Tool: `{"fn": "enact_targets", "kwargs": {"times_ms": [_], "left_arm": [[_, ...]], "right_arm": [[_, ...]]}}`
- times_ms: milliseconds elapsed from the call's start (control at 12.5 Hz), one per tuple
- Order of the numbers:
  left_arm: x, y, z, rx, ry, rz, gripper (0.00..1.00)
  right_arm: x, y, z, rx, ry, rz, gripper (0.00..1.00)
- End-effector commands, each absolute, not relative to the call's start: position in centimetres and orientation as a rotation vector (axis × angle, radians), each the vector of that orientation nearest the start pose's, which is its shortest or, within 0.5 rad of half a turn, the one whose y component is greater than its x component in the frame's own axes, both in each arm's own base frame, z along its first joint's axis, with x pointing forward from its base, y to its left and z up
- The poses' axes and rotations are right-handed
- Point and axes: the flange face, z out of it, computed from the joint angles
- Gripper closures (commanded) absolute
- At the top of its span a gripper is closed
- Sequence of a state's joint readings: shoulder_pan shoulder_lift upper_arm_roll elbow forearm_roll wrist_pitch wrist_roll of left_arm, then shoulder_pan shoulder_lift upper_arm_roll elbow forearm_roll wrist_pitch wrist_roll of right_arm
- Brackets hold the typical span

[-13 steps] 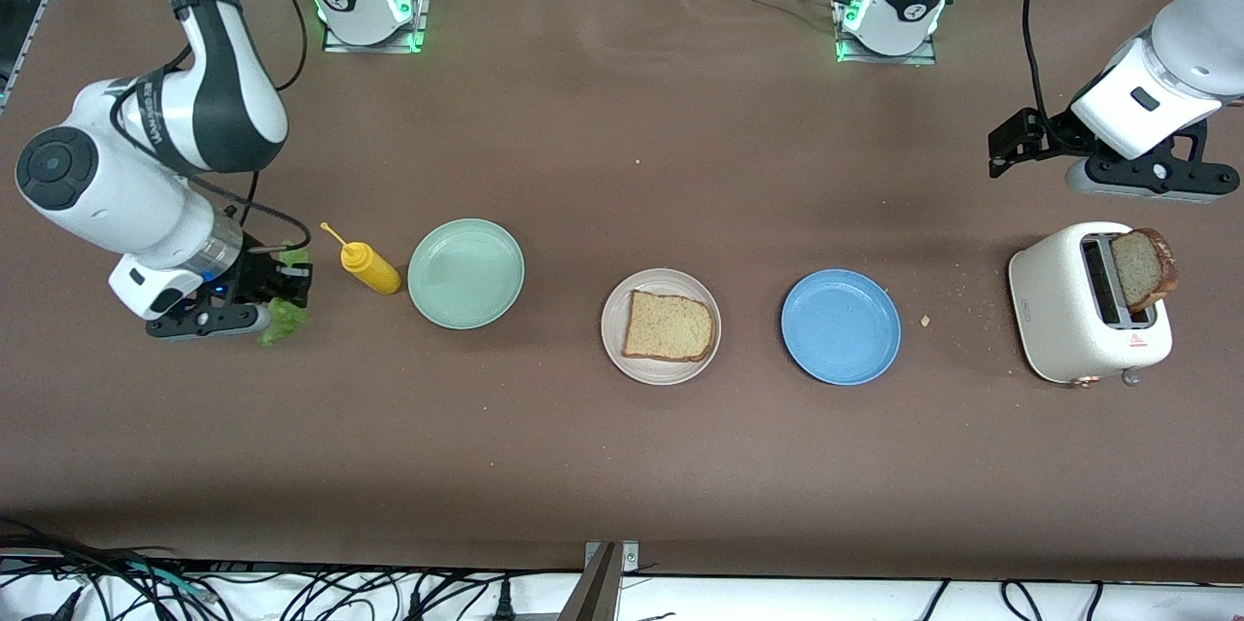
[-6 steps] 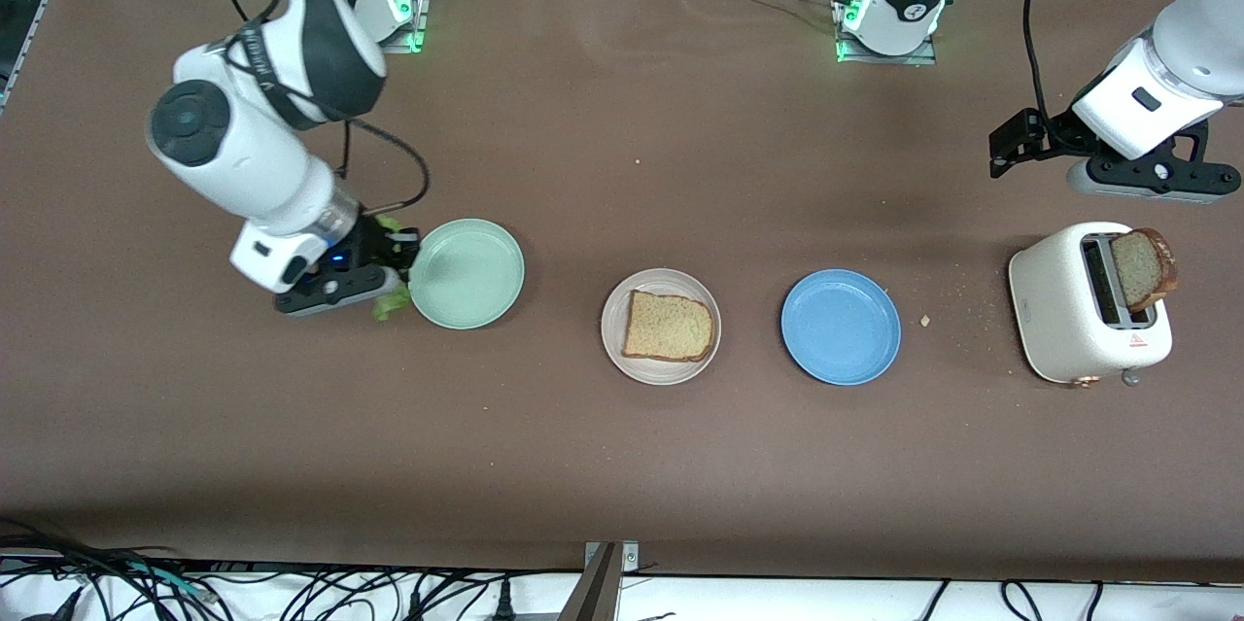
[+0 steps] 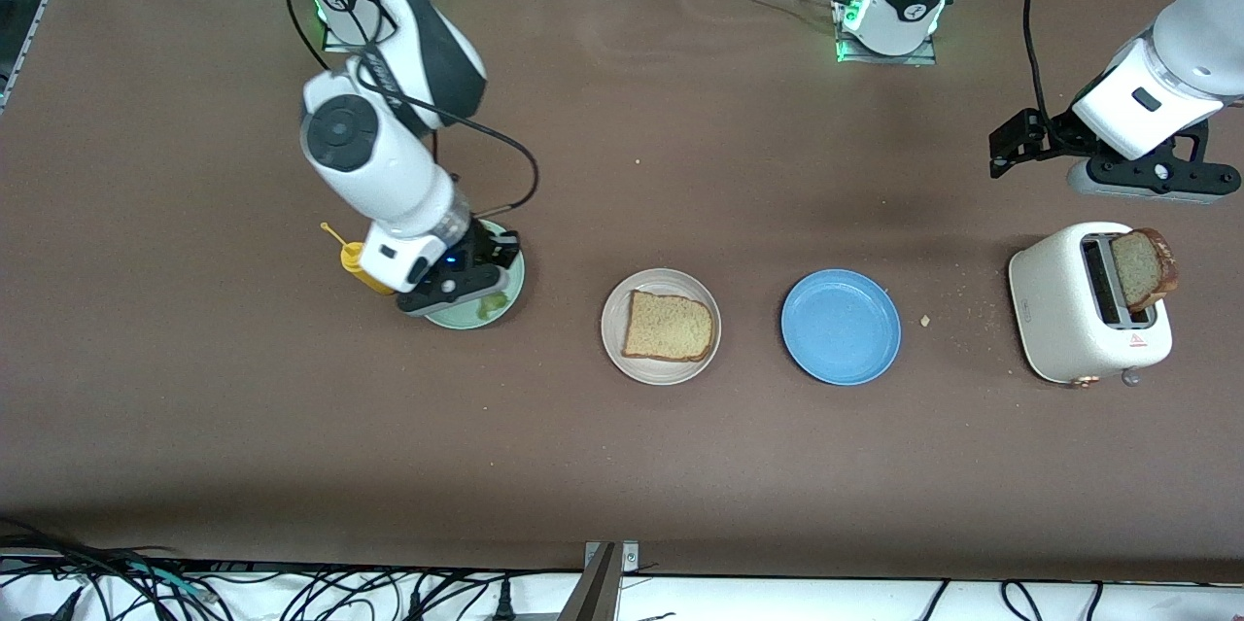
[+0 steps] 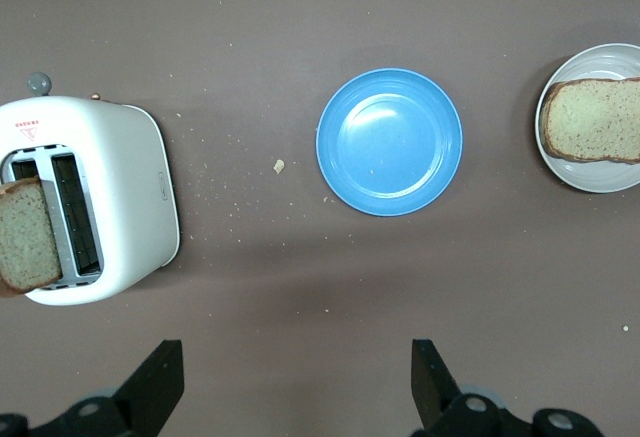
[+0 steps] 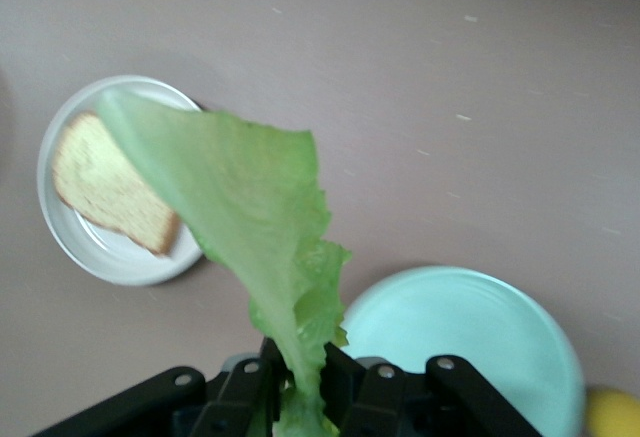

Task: Make sandwich in beige plate with both arms
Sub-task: 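Carry the lettuce over the bread on the beige plate, then lower the lettuce onto the bread and open the right gripper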

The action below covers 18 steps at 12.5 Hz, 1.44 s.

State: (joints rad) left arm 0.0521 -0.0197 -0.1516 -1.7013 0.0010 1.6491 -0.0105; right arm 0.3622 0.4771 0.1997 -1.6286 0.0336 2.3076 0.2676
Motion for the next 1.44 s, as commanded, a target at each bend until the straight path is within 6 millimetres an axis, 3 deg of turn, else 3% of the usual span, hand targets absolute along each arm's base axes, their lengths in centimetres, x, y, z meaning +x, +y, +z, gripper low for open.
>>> {"fn": "enact_targets", "kwargs": {"times_ms": [0,479,719,1038,1358], "left_arm": [[54.7,-5.3,58.2,-3.108,0.144,0.048,0.0],[54.7,-5.2,58.2,-3.108,0.149,0.051,0.0],[54.7,-5.2,58.2,-3.108,0.149,0.051,0.0],[54.8,-5.2,58.0,-3.108,0.149,0.055,0.0],[54.8,-5.1,58.0,-3.108,0.147,0.055,0.0]], "right_arm": [[59.9,40.5,34.1,-2.859,-0.284,-0.297,1.0],[58.5,47.0,28.4,-2.747,-0.266,-0.342,1.0],[57.6,48.7,25.5,-2.683,-0.23,-0.398,1.0],[57.0,51.5,24.1,-2.645,-0.252,-0.422,1.0],[56.4,51.9,22.7,-2.655,-0.265,-0.401,1.0]]}}
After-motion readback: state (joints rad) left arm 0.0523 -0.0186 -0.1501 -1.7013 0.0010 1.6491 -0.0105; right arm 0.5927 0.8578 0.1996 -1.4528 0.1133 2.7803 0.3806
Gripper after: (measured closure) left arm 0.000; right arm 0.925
